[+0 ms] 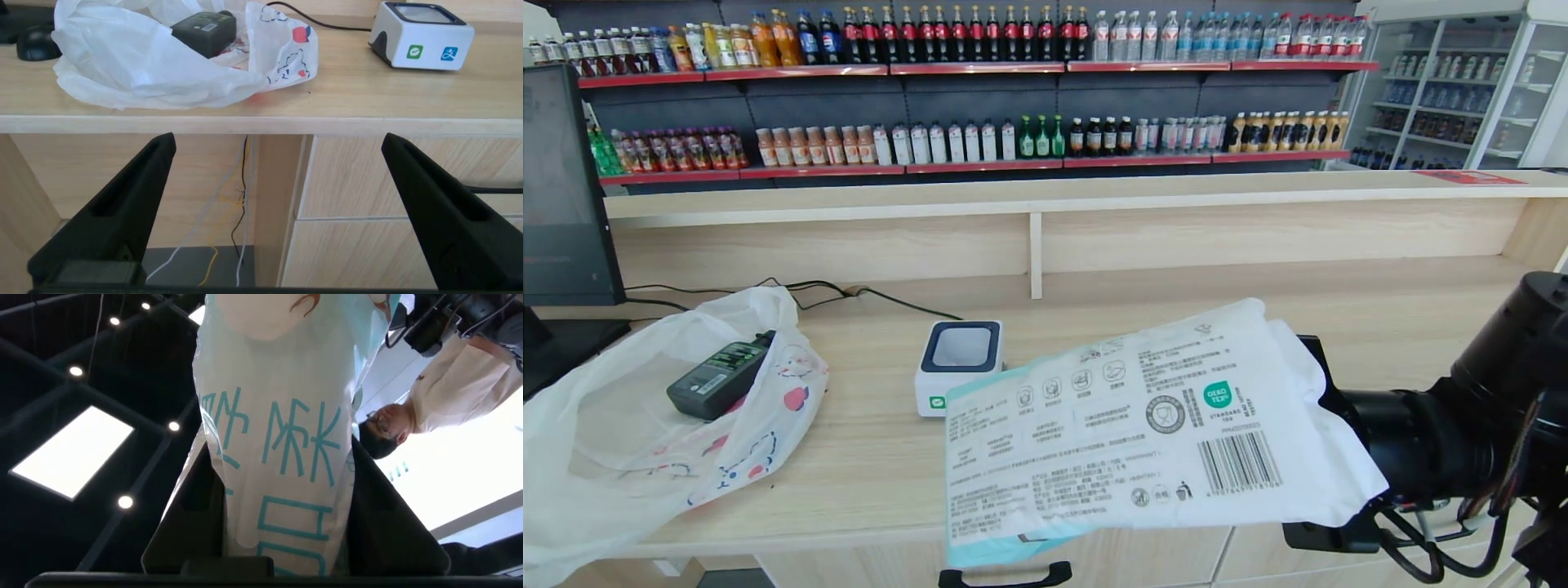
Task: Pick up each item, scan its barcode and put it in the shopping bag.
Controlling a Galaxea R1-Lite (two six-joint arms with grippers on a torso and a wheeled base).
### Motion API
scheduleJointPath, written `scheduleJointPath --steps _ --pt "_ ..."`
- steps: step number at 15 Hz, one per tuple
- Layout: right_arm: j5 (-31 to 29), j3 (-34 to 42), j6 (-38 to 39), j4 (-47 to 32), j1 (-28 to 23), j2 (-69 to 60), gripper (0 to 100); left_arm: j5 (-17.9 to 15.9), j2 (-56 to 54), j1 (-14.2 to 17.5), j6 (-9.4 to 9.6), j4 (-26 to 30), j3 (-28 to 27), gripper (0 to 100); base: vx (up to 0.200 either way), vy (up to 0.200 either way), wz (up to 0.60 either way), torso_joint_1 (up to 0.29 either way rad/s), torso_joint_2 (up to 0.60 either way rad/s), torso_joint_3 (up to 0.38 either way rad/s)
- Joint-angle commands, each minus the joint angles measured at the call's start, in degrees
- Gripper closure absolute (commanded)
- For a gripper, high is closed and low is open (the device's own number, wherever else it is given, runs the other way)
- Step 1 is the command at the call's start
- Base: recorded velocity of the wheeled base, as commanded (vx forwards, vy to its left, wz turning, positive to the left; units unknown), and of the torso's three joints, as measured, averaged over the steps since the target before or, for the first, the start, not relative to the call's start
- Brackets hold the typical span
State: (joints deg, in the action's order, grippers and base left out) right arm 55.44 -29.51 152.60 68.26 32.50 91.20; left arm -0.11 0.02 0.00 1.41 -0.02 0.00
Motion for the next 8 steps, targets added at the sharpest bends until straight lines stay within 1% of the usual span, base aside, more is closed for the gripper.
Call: scheduleJointPath --steps 1,5,8 --pt "0.02 0.25 -0.02 0.56 0.02 -0.06 100 0.02 -0.02 0.0 -0.01 -0.06 0.0 0 0.0 0.0 0.0 0.0 0.0 0.0" --pt "-0.16 1.12 -0.2 0.83 -0.42 -0.93 100 0.02 -0.02 0.0 -0.01 -0.06 0.0 0 0.0 0.0 0.0 0.0 0.0 0.0" --pt "-0.07 2.97 -0.46 0.83 -3.14 -3.48 100 0.02 -0.02 0.0 -0.01 -0.06 0.0 0 0.0 0.0 0.0 0.0 0.0 0.0"
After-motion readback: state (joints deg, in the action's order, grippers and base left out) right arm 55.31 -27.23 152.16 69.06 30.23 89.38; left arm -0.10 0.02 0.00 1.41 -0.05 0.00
